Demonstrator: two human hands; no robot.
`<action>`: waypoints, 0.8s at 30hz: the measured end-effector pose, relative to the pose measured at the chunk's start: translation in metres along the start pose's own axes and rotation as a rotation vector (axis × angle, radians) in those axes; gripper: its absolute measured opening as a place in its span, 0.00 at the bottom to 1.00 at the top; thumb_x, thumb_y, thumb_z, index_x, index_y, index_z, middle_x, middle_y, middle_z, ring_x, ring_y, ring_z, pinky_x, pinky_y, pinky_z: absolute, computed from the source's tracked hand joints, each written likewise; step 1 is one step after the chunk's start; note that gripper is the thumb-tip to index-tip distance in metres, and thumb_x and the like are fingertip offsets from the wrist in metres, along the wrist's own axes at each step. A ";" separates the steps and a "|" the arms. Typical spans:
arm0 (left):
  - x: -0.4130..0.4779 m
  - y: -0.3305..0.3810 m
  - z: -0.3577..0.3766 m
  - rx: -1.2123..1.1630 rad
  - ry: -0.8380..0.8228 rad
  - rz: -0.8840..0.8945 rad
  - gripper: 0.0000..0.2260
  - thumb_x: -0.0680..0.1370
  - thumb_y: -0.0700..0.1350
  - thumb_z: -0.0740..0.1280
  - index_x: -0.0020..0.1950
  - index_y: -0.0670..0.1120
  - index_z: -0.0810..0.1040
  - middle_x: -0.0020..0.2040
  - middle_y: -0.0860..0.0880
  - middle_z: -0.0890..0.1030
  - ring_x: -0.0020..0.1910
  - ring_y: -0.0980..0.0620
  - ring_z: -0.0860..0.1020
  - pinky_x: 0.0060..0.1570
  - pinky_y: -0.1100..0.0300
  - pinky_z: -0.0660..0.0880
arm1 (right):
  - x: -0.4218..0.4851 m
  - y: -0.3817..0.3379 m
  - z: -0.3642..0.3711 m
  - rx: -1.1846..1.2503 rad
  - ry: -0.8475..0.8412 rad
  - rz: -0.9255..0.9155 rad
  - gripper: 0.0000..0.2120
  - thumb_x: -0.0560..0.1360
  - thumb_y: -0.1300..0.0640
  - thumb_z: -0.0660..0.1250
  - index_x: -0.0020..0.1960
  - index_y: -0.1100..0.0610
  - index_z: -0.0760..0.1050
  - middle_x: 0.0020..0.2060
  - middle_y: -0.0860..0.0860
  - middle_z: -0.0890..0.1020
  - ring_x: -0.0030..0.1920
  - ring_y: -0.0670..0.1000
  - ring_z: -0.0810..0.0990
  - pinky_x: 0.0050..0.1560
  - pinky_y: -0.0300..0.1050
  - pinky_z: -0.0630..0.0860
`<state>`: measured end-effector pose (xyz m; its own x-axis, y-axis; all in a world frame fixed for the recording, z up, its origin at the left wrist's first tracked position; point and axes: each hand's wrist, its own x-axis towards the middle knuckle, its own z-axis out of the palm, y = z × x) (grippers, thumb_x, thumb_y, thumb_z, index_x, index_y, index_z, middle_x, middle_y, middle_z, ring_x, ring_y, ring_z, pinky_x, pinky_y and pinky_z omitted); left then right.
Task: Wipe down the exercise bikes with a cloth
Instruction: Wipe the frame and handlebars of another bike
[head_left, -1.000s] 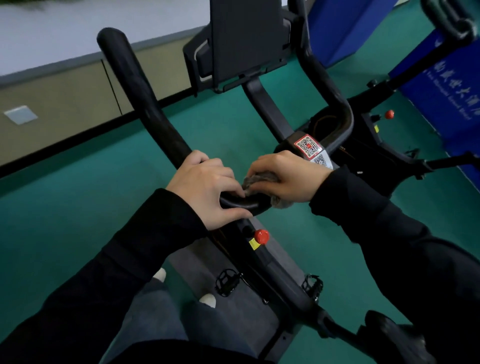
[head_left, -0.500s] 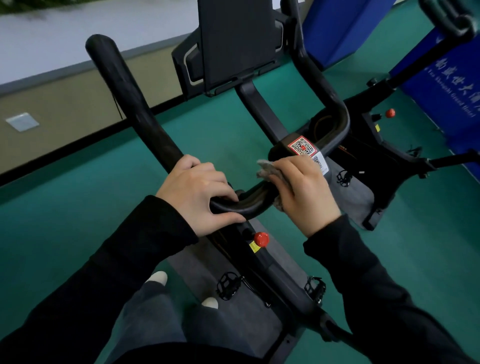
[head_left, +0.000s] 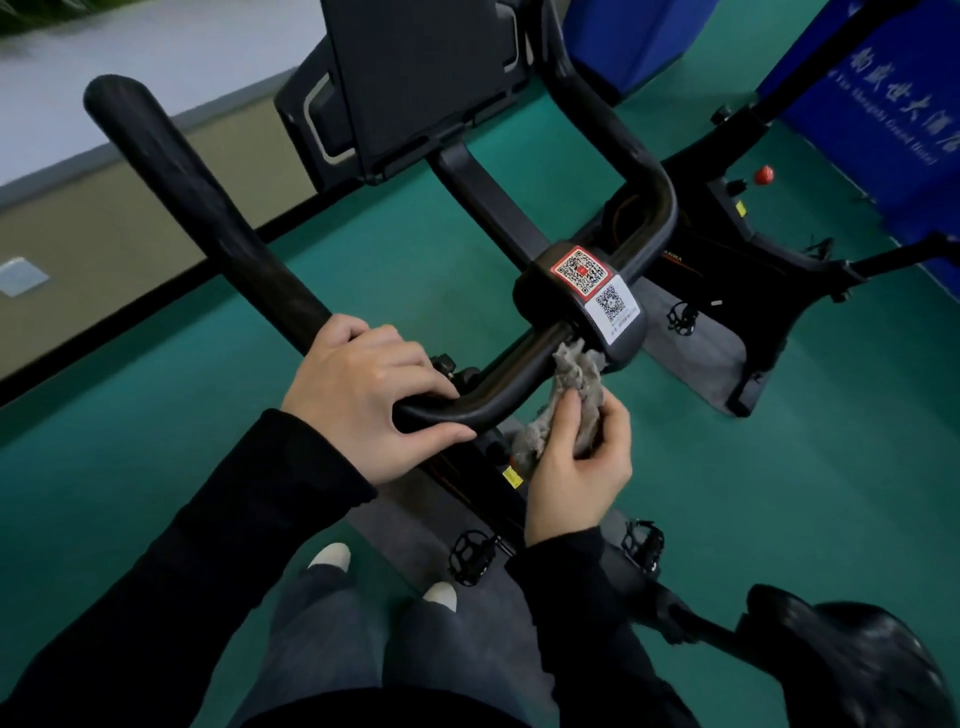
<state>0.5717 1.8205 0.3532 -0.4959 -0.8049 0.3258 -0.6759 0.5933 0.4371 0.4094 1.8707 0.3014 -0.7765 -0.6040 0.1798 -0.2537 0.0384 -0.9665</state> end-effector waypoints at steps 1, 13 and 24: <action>0.000 0.000 0.000 0.000 0.000 0.003 0.16 0.70 0.64 0.66 0.40 0.53 0.83 0.36 0.57 0.79 0.38 0.52 0.77 0.47 0.56 0.61 | -0.002 0.004 -0.003 0.035 0.003 0.110 0.08 0.76 0.55 0.66 0.53 0.58 0.77 0.46 0.54 0.82 0.49 0.53 0.81 0.54 0.58 0.77; -0.001 -0.002 0.002 0.017 0.001 0.020 0.17 0.71 0.64 0.65 0.41 0.53 0.83 0.37 0.57 0.80 0.38 0.53 0.77 0.47 0.56 0.61 | 0.025 0.000 0.026 0.655 -0.186 0.724 0.12 0.81 0.64 0.56 0.61 0.70 0.71 0.56 0.64 0.78 0.54 0.59 0.77 0.66 0.62 0.69; -0.001 -0.003 0.002 0.027 0.005 0.027 0.17 0.71 0.65 0.64 0.42 0.53 0.83 0.37 0.56 0.80 0.39 0.53 0.77 0.48 0.57 0.60 | 0.020 0.005 0.018 0.468 -0.206 0.598 0.14 0.78 0.72 0.57 0.64 0.70 0.69 0.59 0.68 0.76 0.62 0.67 0.74 0.65 0.65 0.69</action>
<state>0.5726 1.8197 0.3499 -0.5115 -0.7888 0.3409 -0.6771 0.6142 0.4053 0.4026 1.8447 0.2973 -0.5700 -0.7239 -0.3887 0.4788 0.0918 -0.8731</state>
